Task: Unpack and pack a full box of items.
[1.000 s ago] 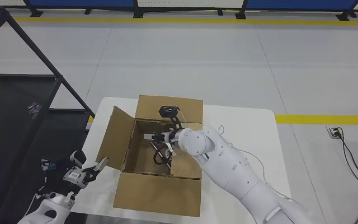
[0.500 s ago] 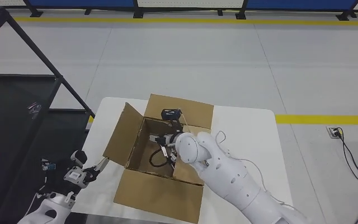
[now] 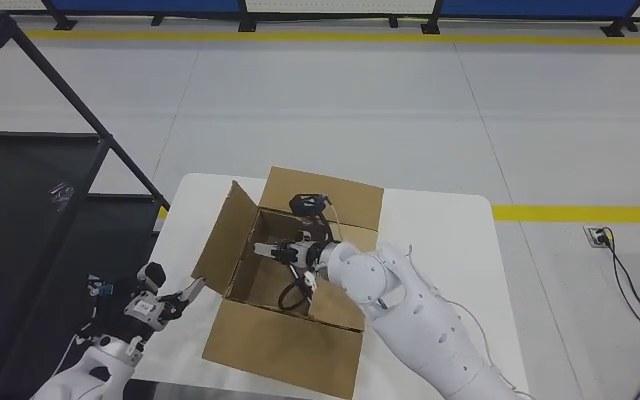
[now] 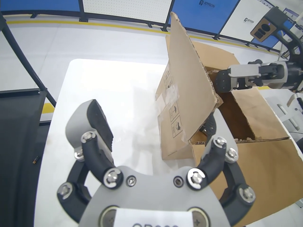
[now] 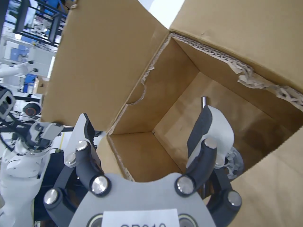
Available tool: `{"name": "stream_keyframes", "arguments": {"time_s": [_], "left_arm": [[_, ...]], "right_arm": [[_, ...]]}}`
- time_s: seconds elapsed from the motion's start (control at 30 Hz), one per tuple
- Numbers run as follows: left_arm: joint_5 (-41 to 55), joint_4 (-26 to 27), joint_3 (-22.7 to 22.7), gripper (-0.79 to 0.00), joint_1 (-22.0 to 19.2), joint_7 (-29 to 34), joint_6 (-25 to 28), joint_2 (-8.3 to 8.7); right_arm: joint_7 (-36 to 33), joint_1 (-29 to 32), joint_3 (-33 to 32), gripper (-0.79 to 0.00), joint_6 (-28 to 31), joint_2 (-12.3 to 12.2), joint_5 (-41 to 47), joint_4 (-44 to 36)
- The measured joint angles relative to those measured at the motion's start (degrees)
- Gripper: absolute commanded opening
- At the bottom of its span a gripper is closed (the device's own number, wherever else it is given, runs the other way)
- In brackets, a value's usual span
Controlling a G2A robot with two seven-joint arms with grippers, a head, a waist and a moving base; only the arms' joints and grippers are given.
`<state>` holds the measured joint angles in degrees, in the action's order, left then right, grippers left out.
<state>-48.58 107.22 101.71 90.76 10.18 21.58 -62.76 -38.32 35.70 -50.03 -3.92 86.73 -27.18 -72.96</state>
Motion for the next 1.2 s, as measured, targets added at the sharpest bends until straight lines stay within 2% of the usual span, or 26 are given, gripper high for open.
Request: {"name": "stream_keyframes", "arguments": {"time_s": [0.07, 0.27, 0.5, 0.93, 1.2], "left_arm": [[-0.51, 0.30, -0.61, 0.000, -0.21, 0.16, -0.27, -0.03], [-2.83, 1.19, -2.63, 0.000, -0.21, 0.24, -0.41, -0.13], [-4.78, 1.41, -4.37, 0.000, -0.30, 0.04, -0.92, -0.24], [-6.85, 2.00, -6.30, 0.000, -1.61, 0.25, -1.96, -0.37], [-6.67, 0.02, -4.55, 0.000, -4.09, 0.81, -4.80, -0.34]], "right_arm": [[-0.17, 0.39, -0.39, 0.000, 0.74, -0.01, 0.71, -0.04], [1.86, 0.83, -1.00, 0.000, 9.75, 1.09, 11.91, 2.28], [4.05, -1.93, 2.14, 0.000, 17.05, 3.41, 20.51, 6.58], [4.42, -7.30, 7.90, 0.000, 25.29, 7.38, 26.13, 13.51], [-0.51, -9.12, 7.84, 0.000, 30.41, 8.35, 29.98, 18.50]]}}
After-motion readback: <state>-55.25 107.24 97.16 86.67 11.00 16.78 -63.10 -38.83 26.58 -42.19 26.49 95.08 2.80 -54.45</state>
